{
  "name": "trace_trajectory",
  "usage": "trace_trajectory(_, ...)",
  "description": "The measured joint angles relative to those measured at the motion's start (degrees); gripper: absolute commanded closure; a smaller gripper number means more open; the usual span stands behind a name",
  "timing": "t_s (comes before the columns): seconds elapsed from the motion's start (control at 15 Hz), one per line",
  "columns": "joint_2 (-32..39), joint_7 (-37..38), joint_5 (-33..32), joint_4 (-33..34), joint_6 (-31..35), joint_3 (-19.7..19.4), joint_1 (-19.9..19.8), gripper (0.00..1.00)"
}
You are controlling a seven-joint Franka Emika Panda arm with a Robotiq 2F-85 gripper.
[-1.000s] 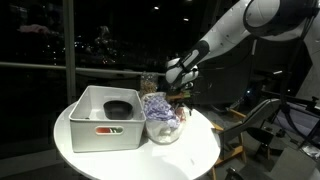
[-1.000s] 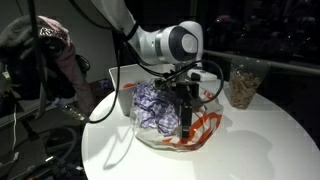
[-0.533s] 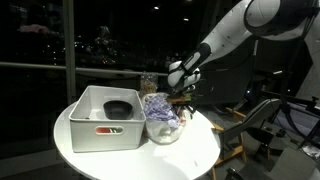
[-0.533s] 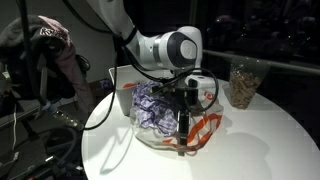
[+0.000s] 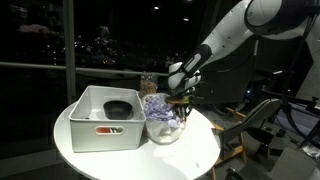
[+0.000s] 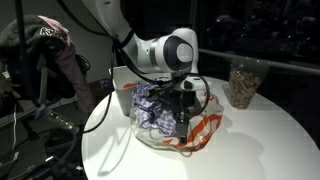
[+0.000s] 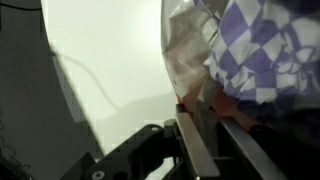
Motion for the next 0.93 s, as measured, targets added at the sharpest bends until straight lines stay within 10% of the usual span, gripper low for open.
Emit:
trace_trajectory(0.4,-1.2,2.2,-2.3,-0.4,-2.1,-0.6,1.3,0.97)
trace_trajectory(0.93,-6.9,-3.5,-2.1,0.7,-20.9,1.7,1.8,0.97)
